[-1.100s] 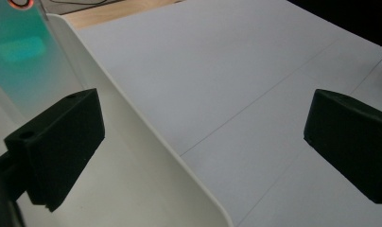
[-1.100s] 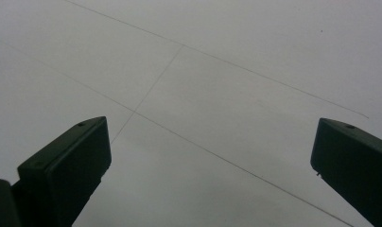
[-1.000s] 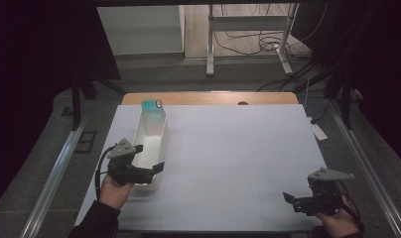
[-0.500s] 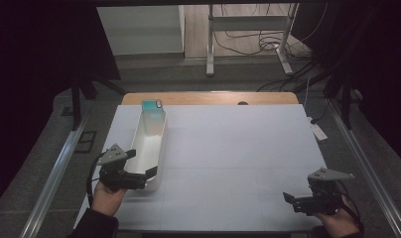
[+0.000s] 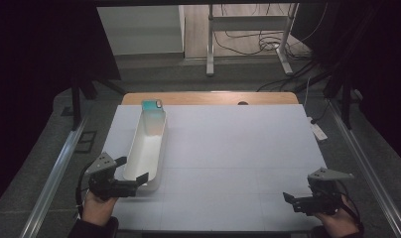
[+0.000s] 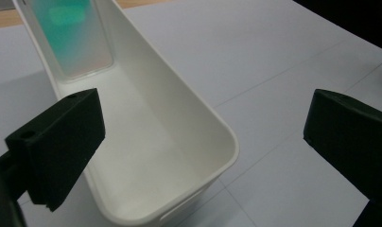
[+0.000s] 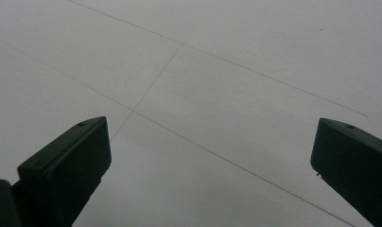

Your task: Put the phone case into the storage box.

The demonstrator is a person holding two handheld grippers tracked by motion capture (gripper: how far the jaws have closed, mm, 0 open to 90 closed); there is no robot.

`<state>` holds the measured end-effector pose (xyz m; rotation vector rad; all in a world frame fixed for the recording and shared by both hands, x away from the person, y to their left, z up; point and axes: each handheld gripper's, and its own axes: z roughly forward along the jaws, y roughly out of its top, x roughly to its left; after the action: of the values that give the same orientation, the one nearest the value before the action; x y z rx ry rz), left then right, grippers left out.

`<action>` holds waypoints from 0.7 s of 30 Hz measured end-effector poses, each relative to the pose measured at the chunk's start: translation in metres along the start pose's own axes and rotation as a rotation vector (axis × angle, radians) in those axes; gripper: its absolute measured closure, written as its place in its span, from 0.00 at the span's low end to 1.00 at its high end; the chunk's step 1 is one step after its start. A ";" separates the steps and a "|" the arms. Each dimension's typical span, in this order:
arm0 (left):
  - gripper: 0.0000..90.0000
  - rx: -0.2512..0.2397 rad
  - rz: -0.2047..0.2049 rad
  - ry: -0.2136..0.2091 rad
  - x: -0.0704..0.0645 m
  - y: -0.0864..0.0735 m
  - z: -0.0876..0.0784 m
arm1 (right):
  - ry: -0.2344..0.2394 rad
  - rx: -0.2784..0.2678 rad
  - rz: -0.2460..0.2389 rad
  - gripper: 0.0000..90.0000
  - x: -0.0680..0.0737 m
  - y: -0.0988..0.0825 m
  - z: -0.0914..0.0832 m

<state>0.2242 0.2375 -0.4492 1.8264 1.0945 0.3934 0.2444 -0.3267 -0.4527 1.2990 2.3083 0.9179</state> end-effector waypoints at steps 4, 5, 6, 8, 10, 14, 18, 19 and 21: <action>0.00 0.003 -0.014 0.013 0.002 -0.006 -0.006 | 0.000 0.001 0.000 0.00 0.000 0.000 0.000; 0.00 0.004 -0.016 0.016 0.002 -0.007 -0.007 | 0.000 0.001 0.001 0.00 0.000 0.000 0.000; 0.00 0.002 -0.022 0.019 0.002 -0.009 -0.009 | 0.000 0.001 0.001 0.00 0.000 0.000 0.000; 0.00 0.002 -0.030 0.023 0.003 -0.011 -0.011 | 0.000 0.001 0.001 0.00 0.000 0.000 0.000; 0.00 0.003 -0.033 0.024 0.004 -0.013 -0.013 | 0.000 0.002 0.002 0.00 0.000 0.000 0.000; 0.00 0.009 -0.036 0.038 0.003 -0.018 -0.019 | -0.001 0.003 0.001 0.00 0.000 0.000 0.000; 0.00 0.020 -0.029 0.059 0.002 -0.022 -0.022 | -0.002 0.004 0.001 0.00 0.000 0.000 0.001; 0.00 0.023 -0.029 0.062 0.002 -0.023 -0.022 | -0.002 0.004 0.001 0.00 0.000 0.000 0.001; 0.00 0.030 -0.026 0.075 0.001 -0.025 -0.024 | -0.003 0.004 0.001 0.00 0.000 0.000 0.001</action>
<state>0.1963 0.2558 -0.4580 1.8347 1.1800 0.4354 0.2447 -0.3262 -0.4530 1.3027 2.3084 0.9116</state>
